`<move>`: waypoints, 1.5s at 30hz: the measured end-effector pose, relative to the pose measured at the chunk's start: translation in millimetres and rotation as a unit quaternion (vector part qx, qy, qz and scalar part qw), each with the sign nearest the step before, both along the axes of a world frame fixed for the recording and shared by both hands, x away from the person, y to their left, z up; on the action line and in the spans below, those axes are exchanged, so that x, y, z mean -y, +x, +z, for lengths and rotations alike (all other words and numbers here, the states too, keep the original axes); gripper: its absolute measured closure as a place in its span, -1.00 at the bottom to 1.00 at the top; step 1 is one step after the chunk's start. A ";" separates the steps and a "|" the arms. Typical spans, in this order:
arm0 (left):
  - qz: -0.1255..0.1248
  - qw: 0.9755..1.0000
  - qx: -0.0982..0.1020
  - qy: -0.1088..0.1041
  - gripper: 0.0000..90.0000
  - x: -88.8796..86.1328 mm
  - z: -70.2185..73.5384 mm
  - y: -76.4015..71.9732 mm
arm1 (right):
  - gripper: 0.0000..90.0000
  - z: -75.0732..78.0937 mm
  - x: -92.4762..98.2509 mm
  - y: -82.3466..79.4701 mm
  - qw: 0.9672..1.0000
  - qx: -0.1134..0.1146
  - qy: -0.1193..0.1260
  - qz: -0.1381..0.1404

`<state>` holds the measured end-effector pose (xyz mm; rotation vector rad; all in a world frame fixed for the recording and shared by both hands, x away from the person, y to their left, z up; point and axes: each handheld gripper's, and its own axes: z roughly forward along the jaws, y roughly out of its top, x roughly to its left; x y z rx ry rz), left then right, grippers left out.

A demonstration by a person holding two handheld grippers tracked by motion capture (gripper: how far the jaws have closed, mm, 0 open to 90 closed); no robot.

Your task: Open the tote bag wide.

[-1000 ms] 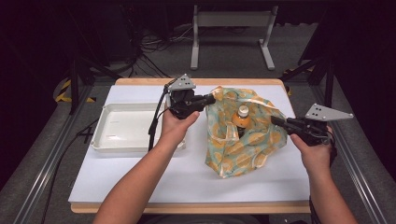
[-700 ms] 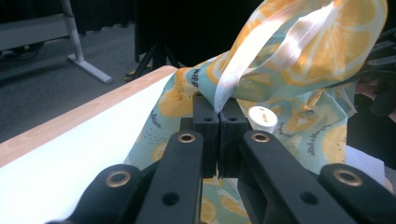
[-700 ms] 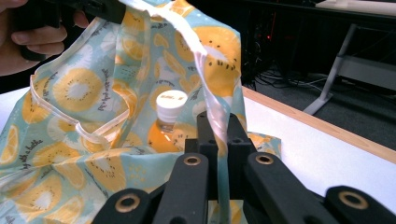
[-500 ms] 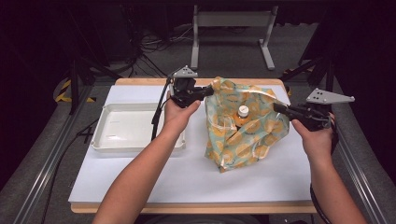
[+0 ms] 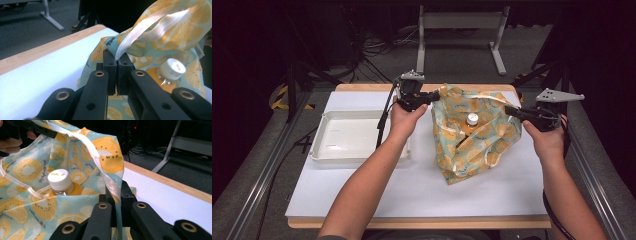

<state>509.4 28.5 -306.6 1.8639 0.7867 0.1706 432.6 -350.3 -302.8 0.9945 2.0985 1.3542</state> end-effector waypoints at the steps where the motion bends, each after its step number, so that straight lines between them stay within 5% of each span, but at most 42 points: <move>1: 0.001 1.000 -0.001 0.003 0.96 0.7 -1.4 0.8 | 0.98 -1.4 0.3 1.2 1.000 -0.004 0.000 -0.001; 16: 0.010 0.999 -0.030 0.017 0.96 3.7 -31.6 7.7 | 0.98 -25.1 2.2 15.1 0.999 -0.042 -0.008 -0.011; 30: 0.014 0.998 -0.037 0.058 0.96 6.9 -52.6 8.2 | 0.98 -46.3 4.1 20.1 0.997 -0.070 -0.012 -0.015; 45: 0.019 0.992 -0.055 0.112 0.96 11.7 -73.2 8.8 | 0.97 -74.5 8.4 22.2 0.995 -0.099 -0.007 -0.020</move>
